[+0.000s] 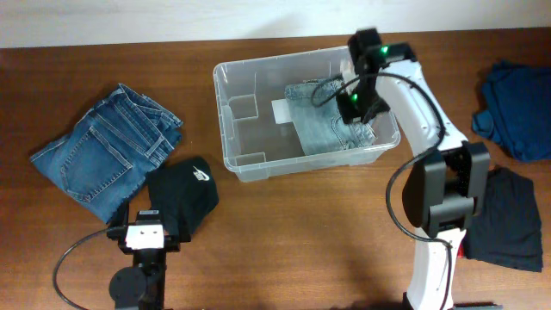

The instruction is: Pack container

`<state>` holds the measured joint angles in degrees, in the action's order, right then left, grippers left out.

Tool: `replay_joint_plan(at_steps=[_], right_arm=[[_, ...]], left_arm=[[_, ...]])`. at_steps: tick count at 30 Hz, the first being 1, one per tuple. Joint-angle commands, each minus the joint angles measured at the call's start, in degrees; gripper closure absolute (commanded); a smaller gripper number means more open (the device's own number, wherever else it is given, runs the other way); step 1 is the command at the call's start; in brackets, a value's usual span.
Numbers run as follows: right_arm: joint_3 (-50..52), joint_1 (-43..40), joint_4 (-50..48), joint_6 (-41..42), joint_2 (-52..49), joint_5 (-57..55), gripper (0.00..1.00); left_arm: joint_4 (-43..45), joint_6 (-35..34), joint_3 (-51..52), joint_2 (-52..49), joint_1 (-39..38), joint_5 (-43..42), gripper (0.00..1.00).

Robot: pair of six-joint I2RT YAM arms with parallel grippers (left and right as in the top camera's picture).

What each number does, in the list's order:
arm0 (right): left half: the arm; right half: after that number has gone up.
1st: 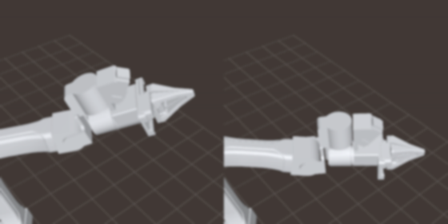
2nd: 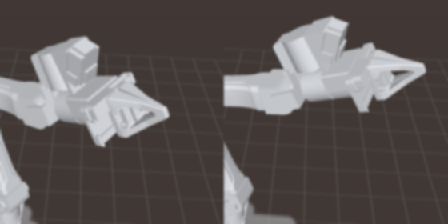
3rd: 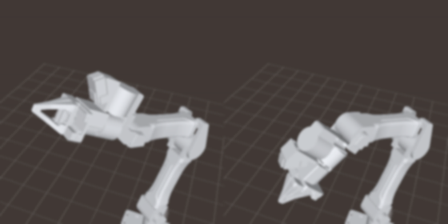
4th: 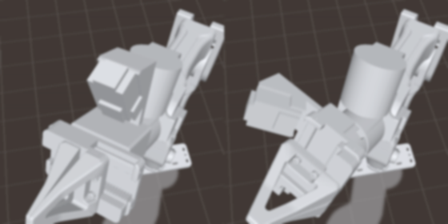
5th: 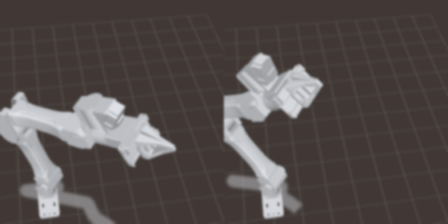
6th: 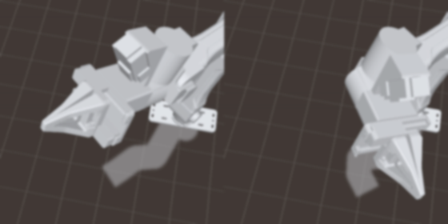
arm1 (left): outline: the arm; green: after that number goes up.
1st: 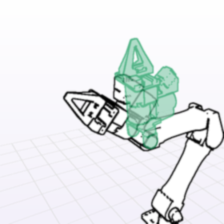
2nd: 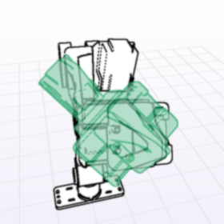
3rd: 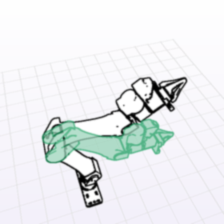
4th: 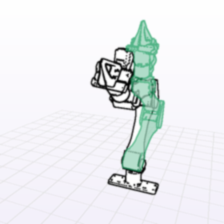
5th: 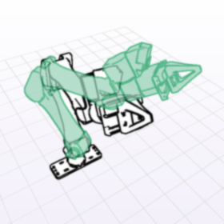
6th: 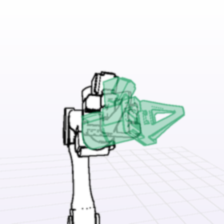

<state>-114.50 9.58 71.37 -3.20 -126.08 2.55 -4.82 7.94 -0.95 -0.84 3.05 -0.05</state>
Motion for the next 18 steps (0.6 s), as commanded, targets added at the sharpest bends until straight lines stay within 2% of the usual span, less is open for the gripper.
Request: replay_joint_plan(at_steps=[1, 4, 9, 13, 18], right_arm=[[-11.4, 1.3, 5.6, 0.2, 2.1, 4.5, 0.96], [-13.7, 2.2, 8.2, 0.2, 2.1, 5.0, 0.96], [-10.4, 4.3, 8.2, 0.2, 1.9, 5.0, 0.96], [-4.9, 6.4, 4.9, 0.2, 1.9, 4.9, 0.96], [6.5, 8.0, -4.1, 0.2, 1.9, 4.3, 0.96]], left_arm=[[0.1, 0.9, 0.4, 0.4, 0.2, -0.6, 0.00], [0.1, 0.9, 0.4, 0.4, 0.2, -0.6, 0.00], [0.1, 0.9, 0.4, 0.4, 0.2, -0.6, 0.00], [0.1, 0.9, 0.4, 0.4, 0.2, -0.6, 0.00], [0.1, 0.9, 0.4, 0.4, 0.2, -0.6, 0.00]])
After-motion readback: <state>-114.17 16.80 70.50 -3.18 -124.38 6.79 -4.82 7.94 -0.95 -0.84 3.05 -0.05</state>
